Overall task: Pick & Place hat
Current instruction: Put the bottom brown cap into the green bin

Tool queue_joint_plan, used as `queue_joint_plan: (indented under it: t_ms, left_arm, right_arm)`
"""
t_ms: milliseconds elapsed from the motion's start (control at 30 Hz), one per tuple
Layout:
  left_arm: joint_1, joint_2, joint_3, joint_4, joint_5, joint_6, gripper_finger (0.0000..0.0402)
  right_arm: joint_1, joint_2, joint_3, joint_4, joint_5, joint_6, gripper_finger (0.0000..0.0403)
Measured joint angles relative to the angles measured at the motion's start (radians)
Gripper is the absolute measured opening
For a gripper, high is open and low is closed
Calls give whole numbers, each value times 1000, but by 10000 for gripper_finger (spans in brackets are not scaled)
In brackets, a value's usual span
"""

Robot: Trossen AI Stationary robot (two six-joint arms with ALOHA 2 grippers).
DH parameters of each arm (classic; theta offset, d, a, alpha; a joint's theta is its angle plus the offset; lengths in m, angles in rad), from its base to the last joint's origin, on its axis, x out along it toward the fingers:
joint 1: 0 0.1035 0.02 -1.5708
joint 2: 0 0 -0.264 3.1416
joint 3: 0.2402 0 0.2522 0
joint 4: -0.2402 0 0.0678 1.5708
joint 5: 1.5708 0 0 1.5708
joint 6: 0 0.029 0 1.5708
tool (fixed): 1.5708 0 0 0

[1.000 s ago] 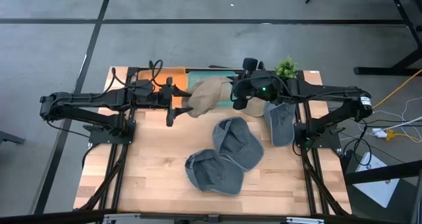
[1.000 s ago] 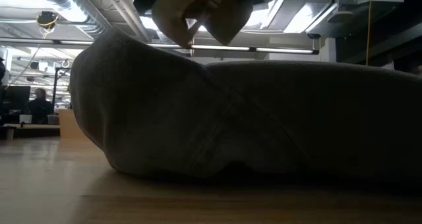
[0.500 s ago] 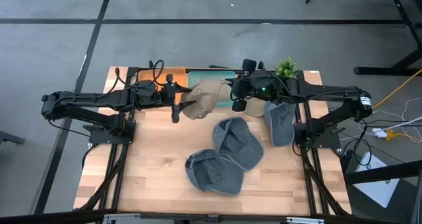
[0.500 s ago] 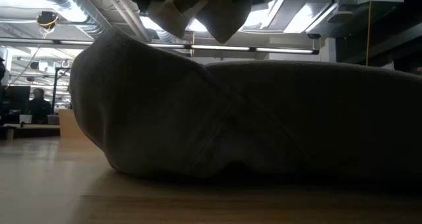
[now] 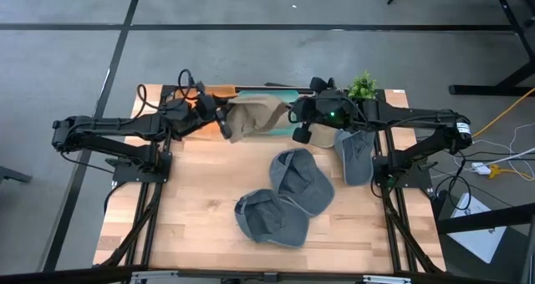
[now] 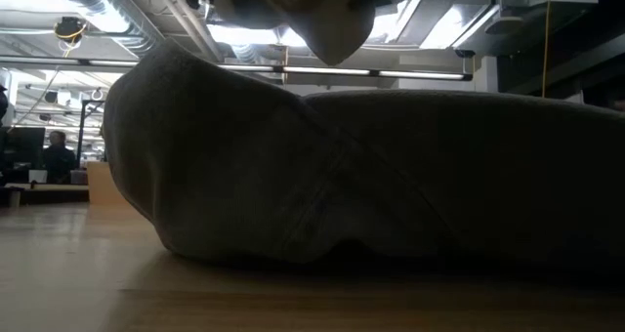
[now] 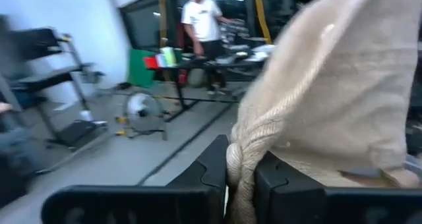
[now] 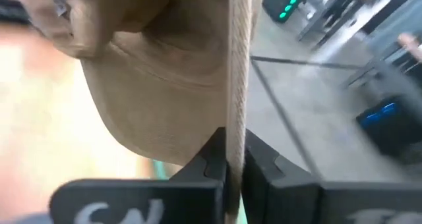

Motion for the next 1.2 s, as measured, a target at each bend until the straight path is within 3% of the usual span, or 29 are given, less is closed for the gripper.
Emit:
queue_joint_plan:
  t_ms: [233, 533, 600, 733, 967, 1200]
  left_arm:
    - [1, 1, 0, 110, -112, 151, 15]
    - [3, 0, 0, 267, -153, 307, 15]
    - [3, -1, 0, 275, -114, 319, 14]
    - [2, 0, 0, 251, 101, 323, 16]
    - [2, 0, 0, 206, 383, 197, 15]
    - [2, 5, 0, 204, 419, 150, 16]
  right_arm:
    - [1, 0, 0, -19, -182, 163, 61]
    - [-22, 0, 0, -98, -332, 295, 178]
    - [-30, 0, 0, -96, -371, 294, 205]
    - [-56, 0, 0, -47, -450, 272, 246]
    - [-128, 12, 0, 86, -588, 293, 280]
    - [-155, 93, 0, 280, -835, 390, 287]
